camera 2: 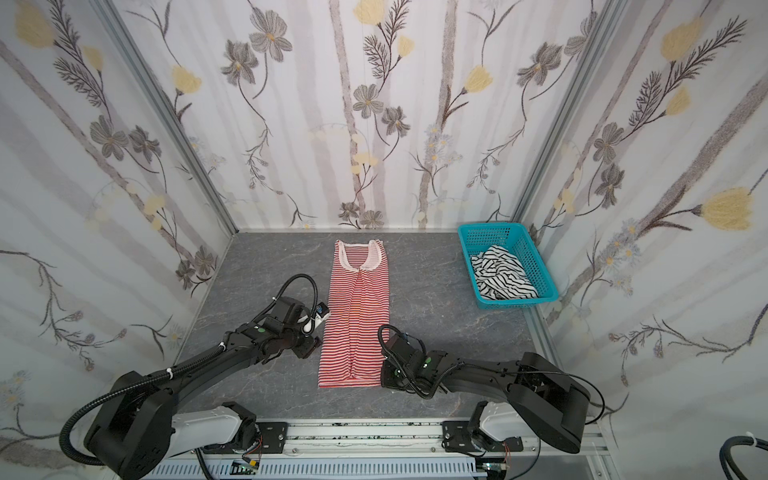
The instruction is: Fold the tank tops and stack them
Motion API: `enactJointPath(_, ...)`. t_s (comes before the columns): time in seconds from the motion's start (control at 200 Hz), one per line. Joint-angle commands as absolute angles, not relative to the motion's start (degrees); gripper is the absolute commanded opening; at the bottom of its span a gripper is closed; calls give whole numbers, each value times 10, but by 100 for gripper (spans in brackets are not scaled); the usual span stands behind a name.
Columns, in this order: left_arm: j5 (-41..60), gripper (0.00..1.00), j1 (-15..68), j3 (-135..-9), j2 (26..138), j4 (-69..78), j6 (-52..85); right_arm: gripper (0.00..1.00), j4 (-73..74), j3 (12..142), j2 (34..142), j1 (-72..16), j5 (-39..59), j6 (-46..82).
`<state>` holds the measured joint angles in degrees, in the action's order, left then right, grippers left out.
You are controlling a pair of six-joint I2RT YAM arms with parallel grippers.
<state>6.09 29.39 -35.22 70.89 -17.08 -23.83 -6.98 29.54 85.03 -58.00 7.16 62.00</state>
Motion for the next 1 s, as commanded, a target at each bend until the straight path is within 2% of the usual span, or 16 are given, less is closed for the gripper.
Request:
enactJointPath(0.0,70,65,312,-360,702,-201,-259,7,-44,305,838,-577,74,616)
enactJointPath(0.115,90,65,339,-364,700,-235,-276,1,-55,323,825,-577,74,612)
enactJointPath(0.23,100,65,376,-357,695,-269,-290,0,-76,342,823,-576,69,605)
enactJointPath(0.385,126,64,422,-348,690,-306,-293,0,-81,351,827,-571,67,598)
enactJointPath(0.73,111,61,481,-341,712,-305,-302,0,-80,365,838,-561,66,590)
enactJointPath(0.994,91,55,492,-343,750,-294,-316,0,-80,365,836,-557,69,589)
